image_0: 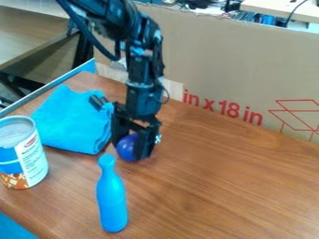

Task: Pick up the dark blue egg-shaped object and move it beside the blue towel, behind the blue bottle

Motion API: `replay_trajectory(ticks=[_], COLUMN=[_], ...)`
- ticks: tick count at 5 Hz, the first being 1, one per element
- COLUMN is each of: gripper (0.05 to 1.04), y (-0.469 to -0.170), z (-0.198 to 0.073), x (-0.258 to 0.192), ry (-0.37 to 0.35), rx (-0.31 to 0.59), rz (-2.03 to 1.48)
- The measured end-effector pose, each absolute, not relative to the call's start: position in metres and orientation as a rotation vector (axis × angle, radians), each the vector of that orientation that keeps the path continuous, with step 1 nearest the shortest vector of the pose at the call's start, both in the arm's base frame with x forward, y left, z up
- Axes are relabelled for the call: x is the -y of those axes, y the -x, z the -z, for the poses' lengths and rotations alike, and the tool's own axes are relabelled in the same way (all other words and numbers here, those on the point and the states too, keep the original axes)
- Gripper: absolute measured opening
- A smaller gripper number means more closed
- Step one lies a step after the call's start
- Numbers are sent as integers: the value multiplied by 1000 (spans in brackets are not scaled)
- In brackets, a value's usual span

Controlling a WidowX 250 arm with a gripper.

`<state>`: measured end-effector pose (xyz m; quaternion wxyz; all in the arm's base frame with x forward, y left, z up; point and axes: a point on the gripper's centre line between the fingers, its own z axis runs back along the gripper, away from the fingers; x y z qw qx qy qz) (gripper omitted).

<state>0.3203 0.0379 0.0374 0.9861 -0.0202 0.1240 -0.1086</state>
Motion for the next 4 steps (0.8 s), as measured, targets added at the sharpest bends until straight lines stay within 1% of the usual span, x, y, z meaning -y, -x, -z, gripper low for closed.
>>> replay_trajectory(ticks=[1,2,3,4], gripper=[1009,1008,1007,1007], y=[-323,-312,-286,-255], z=[-76,-107,-140,-160], x=[-38,-36,-24,0], ry=[22,-6,-24,-23], rx=[-146,-55,-15,10], rz=[221,216,281,362])
